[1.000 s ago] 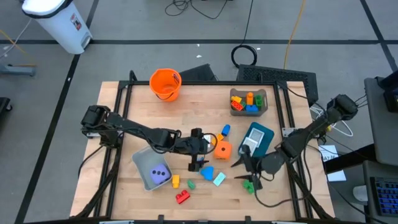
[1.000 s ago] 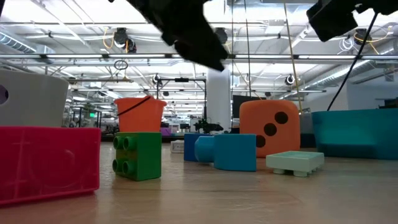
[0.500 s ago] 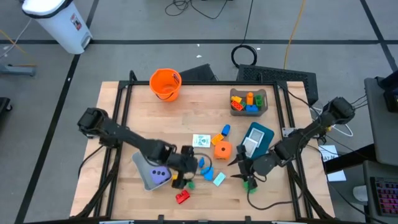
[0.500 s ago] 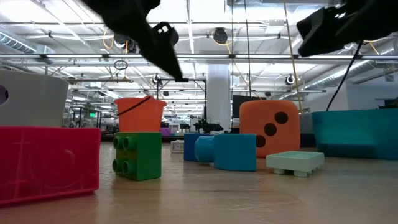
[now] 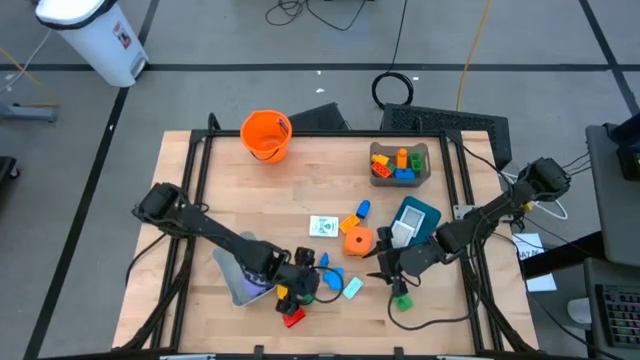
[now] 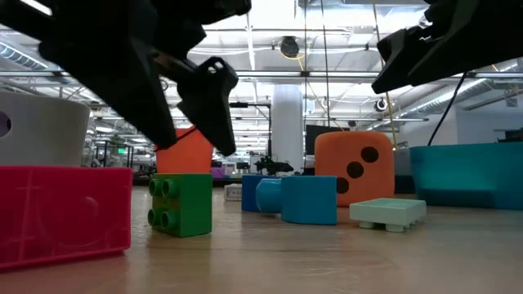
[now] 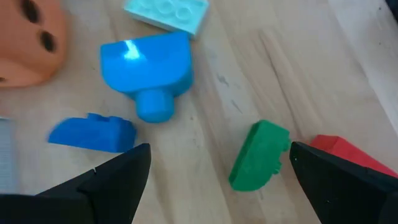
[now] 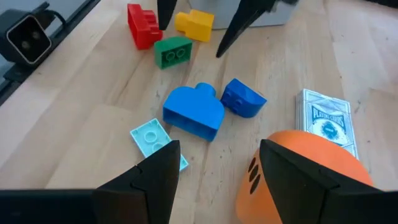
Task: Pick & Place Toys
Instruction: Put the green game piece into the black bin
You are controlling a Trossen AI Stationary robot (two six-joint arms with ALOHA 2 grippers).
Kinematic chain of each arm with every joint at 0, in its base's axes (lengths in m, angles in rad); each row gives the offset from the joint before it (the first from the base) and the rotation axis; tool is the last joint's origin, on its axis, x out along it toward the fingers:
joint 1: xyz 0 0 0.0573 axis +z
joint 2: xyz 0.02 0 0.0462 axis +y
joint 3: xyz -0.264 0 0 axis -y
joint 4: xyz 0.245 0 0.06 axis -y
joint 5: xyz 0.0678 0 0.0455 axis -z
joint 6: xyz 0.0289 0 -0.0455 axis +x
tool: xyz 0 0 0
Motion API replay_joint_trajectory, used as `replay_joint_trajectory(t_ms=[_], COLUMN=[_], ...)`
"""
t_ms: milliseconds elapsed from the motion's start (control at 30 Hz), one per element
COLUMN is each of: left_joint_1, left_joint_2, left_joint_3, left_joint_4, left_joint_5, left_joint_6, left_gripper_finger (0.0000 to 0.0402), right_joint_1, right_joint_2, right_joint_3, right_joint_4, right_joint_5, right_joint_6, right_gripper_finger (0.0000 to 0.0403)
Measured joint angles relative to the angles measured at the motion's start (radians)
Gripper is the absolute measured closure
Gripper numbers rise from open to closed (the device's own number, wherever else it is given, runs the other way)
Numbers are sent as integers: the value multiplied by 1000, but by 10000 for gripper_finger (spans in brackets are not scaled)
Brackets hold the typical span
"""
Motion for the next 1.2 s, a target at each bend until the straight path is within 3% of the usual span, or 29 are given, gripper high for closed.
replay_joint_trajectory(t_ms=[200, 533, 1200], left_joint_1=[13, 12, 19], left_joint_2=[32, 34, 97], left_joint_3=[0, 0, 0], left_joint_4=[7, -52, 18], left_joint_5=[60, 11, 40], left_joint_6=[4, 120, 213], left_gripper_finger=[9, 9, 9], right_joint_1=[0, 0, 0], right_joint_2=[0, 0, -1], right_joint_3=[0, -5, -79], right_joint_4=[-4, -11, 64], right_joint_5=[0, 0, 0], right_joint_6=[-30, -30, -26], right_gripper_finger=[191, 190, 190])
